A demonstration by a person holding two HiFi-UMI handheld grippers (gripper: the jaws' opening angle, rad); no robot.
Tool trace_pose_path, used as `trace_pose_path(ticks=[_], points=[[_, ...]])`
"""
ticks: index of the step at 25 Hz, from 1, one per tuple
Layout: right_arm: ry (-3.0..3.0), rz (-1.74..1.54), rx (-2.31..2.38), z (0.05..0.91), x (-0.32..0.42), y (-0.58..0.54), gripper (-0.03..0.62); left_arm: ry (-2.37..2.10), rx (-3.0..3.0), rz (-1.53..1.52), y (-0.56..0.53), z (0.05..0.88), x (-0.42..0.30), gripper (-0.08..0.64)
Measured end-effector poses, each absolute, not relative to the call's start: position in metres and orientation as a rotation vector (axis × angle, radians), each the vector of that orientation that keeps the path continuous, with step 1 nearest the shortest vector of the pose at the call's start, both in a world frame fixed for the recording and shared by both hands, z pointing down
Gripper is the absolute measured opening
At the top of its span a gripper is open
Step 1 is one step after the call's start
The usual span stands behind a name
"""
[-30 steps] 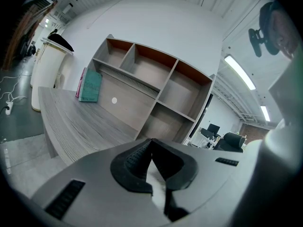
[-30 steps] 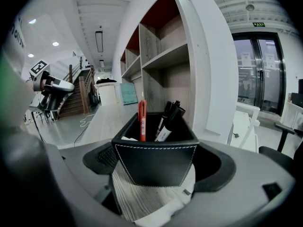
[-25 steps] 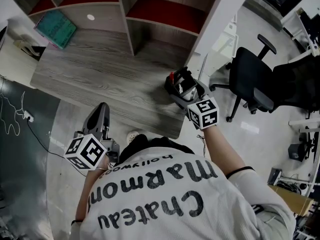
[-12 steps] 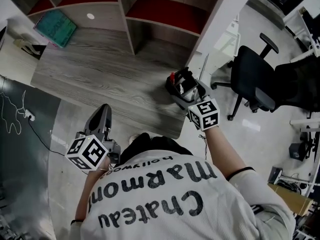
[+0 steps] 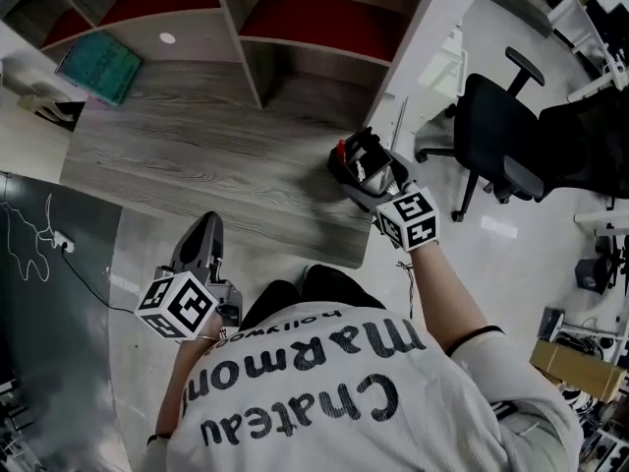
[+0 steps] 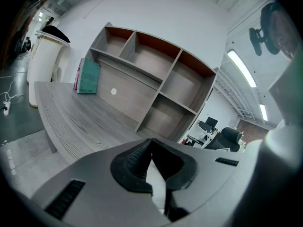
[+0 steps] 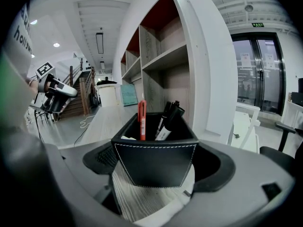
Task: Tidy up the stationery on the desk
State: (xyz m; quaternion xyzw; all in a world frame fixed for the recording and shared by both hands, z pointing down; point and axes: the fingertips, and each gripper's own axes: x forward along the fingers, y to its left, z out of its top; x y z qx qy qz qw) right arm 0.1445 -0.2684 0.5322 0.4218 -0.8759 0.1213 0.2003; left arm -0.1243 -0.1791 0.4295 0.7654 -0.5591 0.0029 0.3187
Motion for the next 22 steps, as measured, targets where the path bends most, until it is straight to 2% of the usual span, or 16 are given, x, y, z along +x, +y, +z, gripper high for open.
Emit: trace_pose_path(ticks=[22], points=[[-2.398, 0.417, 1.199, 0.528, 0.145, -0.269, 0.445, -1.379, 2.038, 0.02, -0.18, 0.431, -0.144, 0.015]])
